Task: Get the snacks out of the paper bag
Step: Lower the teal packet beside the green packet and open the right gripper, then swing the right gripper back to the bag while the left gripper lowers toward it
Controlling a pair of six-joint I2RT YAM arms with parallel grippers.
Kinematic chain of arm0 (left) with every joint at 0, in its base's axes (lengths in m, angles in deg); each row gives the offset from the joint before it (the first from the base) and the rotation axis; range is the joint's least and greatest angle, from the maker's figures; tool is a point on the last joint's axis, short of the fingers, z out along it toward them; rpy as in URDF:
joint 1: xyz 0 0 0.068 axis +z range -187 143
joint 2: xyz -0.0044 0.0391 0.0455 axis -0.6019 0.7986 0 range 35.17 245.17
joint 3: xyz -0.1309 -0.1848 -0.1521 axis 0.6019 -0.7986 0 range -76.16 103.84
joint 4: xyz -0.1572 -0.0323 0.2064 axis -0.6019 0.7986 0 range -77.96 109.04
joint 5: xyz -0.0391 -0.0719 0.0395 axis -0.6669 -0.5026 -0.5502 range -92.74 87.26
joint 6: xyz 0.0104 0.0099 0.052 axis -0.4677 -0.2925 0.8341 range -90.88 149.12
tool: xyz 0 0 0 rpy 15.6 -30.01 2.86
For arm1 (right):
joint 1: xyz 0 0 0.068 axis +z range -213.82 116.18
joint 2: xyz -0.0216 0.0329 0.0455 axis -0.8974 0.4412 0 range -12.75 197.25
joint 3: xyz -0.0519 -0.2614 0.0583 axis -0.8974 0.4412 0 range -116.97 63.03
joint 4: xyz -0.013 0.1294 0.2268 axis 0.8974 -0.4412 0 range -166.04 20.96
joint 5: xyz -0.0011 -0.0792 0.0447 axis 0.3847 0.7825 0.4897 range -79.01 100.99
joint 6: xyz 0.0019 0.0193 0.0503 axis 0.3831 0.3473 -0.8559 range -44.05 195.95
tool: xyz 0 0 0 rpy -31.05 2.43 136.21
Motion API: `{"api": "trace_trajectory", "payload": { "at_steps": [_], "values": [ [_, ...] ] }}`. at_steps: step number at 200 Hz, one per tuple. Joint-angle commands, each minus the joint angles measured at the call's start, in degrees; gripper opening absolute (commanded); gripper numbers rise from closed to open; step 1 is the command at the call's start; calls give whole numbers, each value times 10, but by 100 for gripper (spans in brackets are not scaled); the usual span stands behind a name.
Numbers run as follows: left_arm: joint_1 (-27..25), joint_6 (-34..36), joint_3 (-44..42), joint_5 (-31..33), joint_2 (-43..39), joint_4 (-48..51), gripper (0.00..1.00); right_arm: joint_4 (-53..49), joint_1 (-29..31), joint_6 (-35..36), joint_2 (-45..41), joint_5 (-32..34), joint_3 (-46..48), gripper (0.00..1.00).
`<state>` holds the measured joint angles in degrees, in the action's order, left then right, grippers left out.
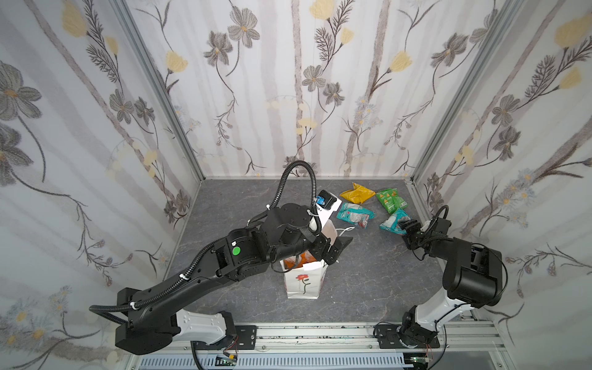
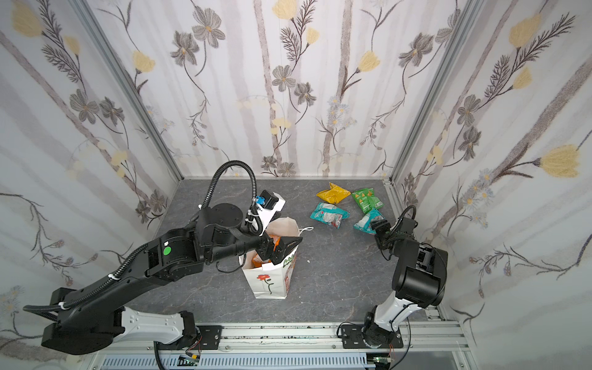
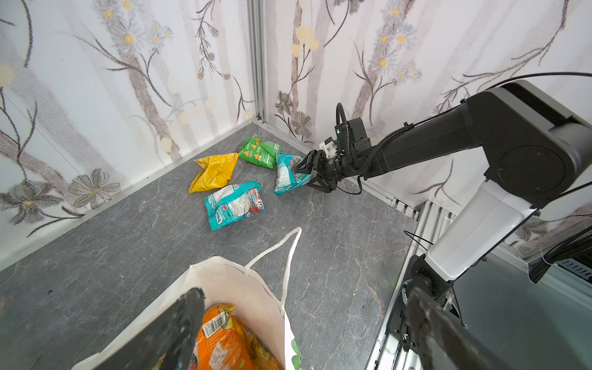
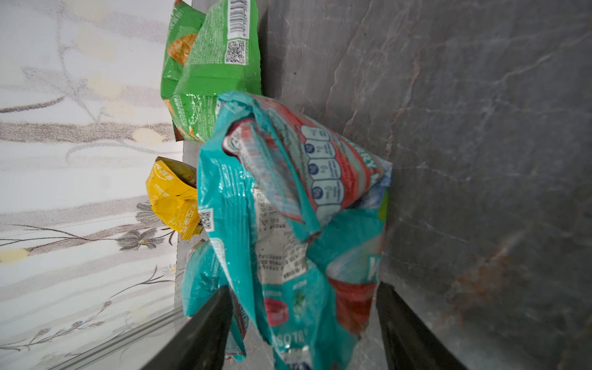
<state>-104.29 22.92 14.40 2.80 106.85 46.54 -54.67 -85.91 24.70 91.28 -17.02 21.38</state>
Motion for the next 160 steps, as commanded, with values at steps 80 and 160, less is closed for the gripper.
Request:
{"api": "trace_trajectory", "payload": {
  "at_steps": [80,160],
  "values": [
    [0,-11,-17,37,-22,-15,100,-6,-7,-2,-158,18,37,85],
    [4,-32,-22,174,-20,5,97,-61,88,45,-365,-46,-43,96]
  ]
}}
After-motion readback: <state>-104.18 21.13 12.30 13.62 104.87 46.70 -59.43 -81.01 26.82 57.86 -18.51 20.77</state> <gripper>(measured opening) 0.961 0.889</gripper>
